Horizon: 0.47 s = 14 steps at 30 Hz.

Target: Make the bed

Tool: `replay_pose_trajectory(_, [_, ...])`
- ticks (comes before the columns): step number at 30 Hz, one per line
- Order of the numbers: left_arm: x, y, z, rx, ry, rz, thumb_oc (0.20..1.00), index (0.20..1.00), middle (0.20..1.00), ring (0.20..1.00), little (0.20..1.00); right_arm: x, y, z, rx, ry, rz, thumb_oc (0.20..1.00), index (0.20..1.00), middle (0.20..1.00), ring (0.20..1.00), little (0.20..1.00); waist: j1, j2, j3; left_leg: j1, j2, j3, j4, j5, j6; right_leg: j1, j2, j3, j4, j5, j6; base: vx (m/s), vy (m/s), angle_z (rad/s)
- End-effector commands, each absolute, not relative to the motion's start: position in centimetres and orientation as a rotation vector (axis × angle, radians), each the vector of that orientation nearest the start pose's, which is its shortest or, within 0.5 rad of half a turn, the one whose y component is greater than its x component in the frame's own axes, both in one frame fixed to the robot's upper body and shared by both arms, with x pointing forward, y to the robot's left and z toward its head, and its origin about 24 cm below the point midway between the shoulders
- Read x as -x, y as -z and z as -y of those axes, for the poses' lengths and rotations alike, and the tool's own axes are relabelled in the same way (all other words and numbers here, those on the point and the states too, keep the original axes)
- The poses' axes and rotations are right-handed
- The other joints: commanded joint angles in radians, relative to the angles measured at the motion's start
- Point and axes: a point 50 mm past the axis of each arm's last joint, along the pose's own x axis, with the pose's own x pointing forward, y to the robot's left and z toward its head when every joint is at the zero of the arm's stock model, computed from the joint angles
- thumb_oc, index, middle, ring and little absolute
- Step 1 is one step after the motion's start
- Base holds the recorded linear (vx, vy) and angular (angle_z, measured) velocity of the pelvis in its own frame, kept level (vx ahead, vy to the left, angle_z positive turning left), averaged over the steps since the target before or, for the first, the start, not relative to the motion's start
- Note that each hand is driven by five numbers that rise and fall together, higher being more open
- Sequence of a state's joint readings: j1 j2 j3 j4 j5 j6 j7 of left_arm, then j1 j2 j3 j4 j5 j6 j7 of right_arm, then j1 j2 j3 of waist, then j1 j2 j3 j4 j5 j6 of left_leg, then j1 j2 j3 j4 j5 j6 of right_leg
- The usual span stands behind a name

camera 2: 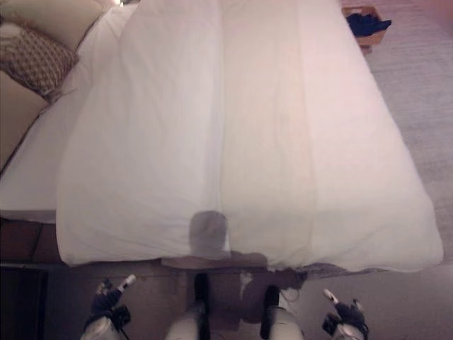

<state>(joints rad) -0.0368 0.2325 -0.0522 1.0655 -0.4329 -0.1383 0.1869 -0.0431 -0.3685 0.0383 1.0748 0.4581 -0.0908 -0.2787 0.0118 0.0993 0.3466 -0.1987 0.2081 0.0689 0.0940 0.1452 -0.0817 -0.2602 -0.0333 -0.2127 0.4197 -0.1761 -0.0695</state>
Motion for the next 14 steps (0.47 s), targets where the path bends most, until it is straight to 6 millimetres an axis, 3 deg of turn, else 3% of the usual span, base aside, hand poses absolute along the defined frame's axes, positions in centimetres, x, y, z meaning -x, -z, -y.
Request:
replay_pose_trajectory(1, [-16.0,13.0,-24.4,-0.187,-0.278,-0.873,1.000,1.000,1.000,1.000,1.000,-15.9,11.2,29.7,0.287,0.452,-0.877,1.000,1.000,1.000,1.000,1.000,-0.001,-0.087,-0.024,0.048,-0.194,0.025,0.171,-0.112,0.007,0.190,-0.056,0.071,-0.300,0.138,0.141,-0.04,-0.225,0.10])
replay_pose_trajectory(4, [-14.6,13.6,-24.3,-0.247,-0.239,-0.925,1.000,1.000,1.000,1.000,1.000,-15.2,11.6,29.5,0.441,0.336,-0.935,1.000,1.000,1.000,1.000,1.000,0.007,-0.090,-0.062,0.085,-0.233,0.010,0.139,-0.135,0.019,0.206,-0.033,0.084,-0.322,0.146,0.144,0.01,-0.243,0.26])
replay_pose_trajectory(6, [-12.0,14.8,-24.0,-0.232,-0.279,-1.025,1.000,1.000,1.000,1.000,1.000,-14.3,12.2,29.2,0.584,0.221,-0.987,1.000,1.000,1.000,1.000,1.000,0.024,-0.082,-0.099,0.148,-0.259,-0.023,0.029,-0.139,0.035,0.237,-0.006,0.083,-0.353,0.149,0.151,0.07,-0.121,0.05])
replay_pose_trajectory(9, [-9.6,15.8,-23.7,-0.218,-0.253,-1.141,1.000,1.000,1.000,1.000,1.000,-13.1,13.1,28.6,0.611,0.156,-1.058,1.000,1.000,1.000,1.000,1.000,0.019,-0.092,-0.139,0.207,-0.247,-0.017,-0.062,-0.120,0.045,0.273,0.013,0.086,-0.393,0.162,0.154,0.04,-0.100,-0.12])
replay_pose_trajectory(14, [-9.5,15.9,-23.3,-0.222,-0.179,-1.145,1.000,1.000,1.000,1.000,1.000,-11.7,14.1,27.5,0.572,0.122,-1.128,1.000,1.000,1.000,1.000,1.000,0.013,-0.095,-0.178,0.266,-0.236,0.002,-0.132,-0.108,0.049,0.316,0.027,0.084,-0.449,0.183,0.156,0.01,-0.028,-0.04])
